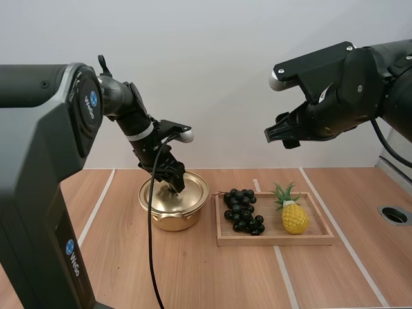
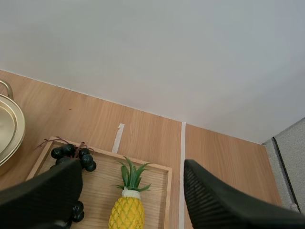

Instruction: Open the pot, put the pineapple inside, and close it

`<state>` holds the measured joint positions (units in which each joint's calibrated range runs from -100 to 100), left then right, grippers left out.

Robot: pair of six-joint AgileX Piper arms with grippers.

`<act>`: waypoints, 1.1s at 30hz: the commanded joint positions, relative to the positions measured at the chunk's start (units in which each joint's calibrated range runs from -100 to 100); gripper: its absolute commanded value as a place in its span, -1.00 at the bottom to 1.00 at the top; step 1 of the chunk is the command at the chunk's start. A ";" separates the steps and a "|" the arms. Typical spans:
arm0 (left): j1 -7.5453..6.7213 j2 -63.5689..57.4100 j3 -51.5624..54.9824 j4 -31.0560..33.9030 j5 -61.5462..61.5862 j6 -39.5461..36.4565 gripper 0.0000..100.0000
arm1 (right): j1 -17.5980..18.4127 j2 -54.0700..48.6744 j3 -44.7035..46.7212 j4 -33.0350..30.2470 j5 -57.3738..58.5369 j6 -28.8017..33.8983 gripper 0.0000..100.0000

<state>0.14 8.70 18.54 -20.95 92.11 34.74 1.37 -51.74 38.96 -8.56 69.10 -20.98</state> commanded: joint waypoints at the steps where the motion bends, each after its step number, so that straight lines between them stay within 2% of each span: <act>1: -0.18 -0.27 -0.52 -2.43 0.41 0.80 1.00 | -0.19 -0.27 -0.66 -0.29 0.12 -0.23 1.00; 33: -0.18 -0.27 -0.52 -2.67 3.82 1.12 1.00 | -0.19 -0.27 -0.66 -0.29 0.95 -0.23 1.00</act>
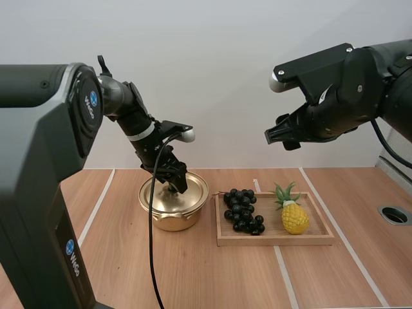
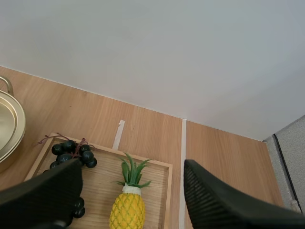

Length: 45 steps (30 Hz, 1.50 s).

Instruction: Open the pot, put the pineapple inside, and close it

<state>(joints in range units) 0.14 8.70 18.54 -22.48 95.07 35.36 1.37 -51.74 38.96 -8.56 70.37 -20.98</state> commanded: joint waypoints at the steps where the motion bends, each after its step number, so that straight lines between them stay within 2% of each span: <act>1: -0.18 -0.27 -0.52 -1.14 0.87 0.49 1.00 | -0.19 -0.27 -0.66 -0.29 -0.32 -0.23 1.00; 17: -0.18 -0.27 -0.52 -1.14 1.41 0.72 1.00 | -0.19 -0.27 -0.66 -0.29 -0.34 -0.33 1.00; 22: -0.18 -0.27 -0.52 -1.02 4.93 5.68 1.00 | -0.19 -0.27 -0.66 -0.29 0.12 -0.55 1.00; 23: -0.18 -0.27 -0.52 -1.02 4.93 5.67 0.61 | -0.19 -0.27 -0.66 -0.29 0.12 -0.55 1.00; 25: -0.18 -0.27 -0.52 -1.02 4.93 3.97 -0.56 | -0.19 -0.27 -0.66 -0.29 0.12 -0.55 1.00; 26: -0.18 -0.27 -0.52 -0.91 4.93 2.75 -1.00 | -0.19 -0.27 -0.66 -0.29 0.12 -0.55 1.00; 38: -0.18 -0.69 -0.52 -0.91 4.00 1.68 -1.00 | -0.19 -0.27 -0.66 -0.29 0.35 -0.56 1.00; 45: -0.18 -5.36 -2.68 -1.03 4.07 1.55 -1.00 | -0.19 -0.27 -0.66 -0.29 0.35 -0.56 1.00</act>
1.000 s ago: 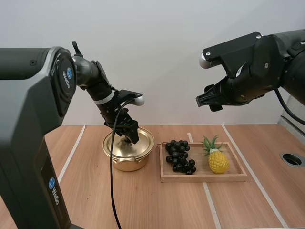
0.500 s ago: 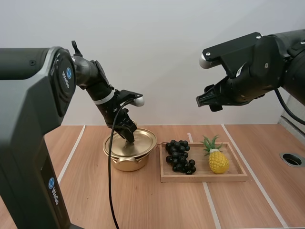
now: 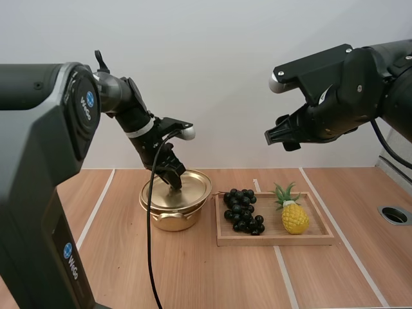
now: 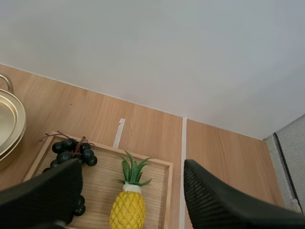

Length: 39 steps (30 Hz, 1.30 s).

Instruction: Open the pot, put the pineapple inside, and close it

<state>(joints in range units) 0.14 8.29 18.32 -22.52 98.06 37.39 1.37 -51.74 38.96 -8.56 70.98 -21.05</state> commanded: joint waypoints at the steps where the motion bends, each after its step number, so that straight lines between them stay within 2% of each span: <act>1: -0.18 -5.73 -3.09 -0.99 1.07 -0.47 -1.00 | -0.19 -0.27 -0.66 -0.29 -0.26 -0.49 1.00; 7: -0.18 -11.82 -10.29 -1.24 -0.65 -2.16 -1.00 | -0.19 -0.27 -0.66 -0.29 -0.26 -0.49 1.00; 12: -0.10 -17.82 -15.66 -1.64 -11.01 -5.70 -1.00 | -0.19 -0.27 -0.66 -0.29 -0.26 -0.49 1.00; 16: -0.10 -23.28 -17.50 -3.54 -26.48 -7.86 -1.00 | -0.19 -0.27 -0.66 -0.29 -0.26 -0.49 1.00; 29: -0.10 -41.16 -17.50 -16.76 -87.53 -7.95 -1.00 | -0.19 -0.27 -0.66 -0.15 -3.10 -0.49 1.00; 35: -0.10 -45.43 -17.50 -16.76 -109.01 -11.10 -1.00 | -0.19 -0.27 -0.66 0.13 -7.68 -0.49 1.00; 39: -0.10 -47.19 -17.50 -16.76 -117.68 -12.11 -1.00 | -0.19 -0.23 -0.66 0.13 -11.32 -0.49 1.00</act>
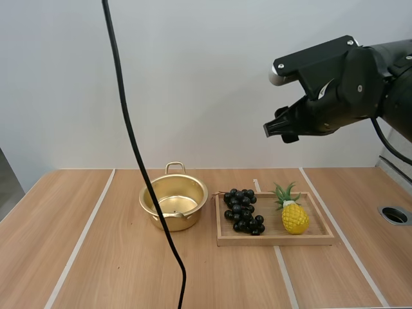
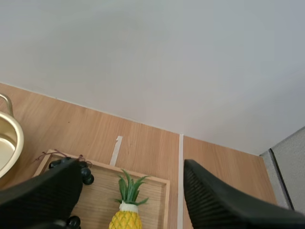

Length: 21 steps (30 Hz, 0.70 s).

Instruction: Open the pot, put the pineapple inside, and close it

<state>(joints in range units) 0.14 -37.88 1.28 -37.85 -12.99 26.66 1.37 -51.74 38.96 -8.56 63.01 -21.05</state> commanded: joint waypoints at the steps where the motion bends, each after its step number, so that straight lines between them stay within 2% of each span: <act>1: -0.10 -1.56 -0.46 -1.43 -7.83 -2.12 -1.00 | -0.19 0.08 -0.66 0.13 -4.25 -0.36 1.00; 14: -0.10 -5.85 -0.46 -0.43 -8.53 -3.48 -1.00 | -0.19 13.15 -0.66 -0.31 -9.03 1.55 1.00; 21: -0.10 -8.03 -0.46 -0.43 -8.53 0.61 -1.00 | -3.04 20.24 -0.66 -2.27 -12.12 6.28 1.00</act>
<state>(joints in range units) 0.14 -45.19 1.28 -38.19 -20.62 26.00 -0.43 -32.78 38.92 -10.04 52.17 -16.77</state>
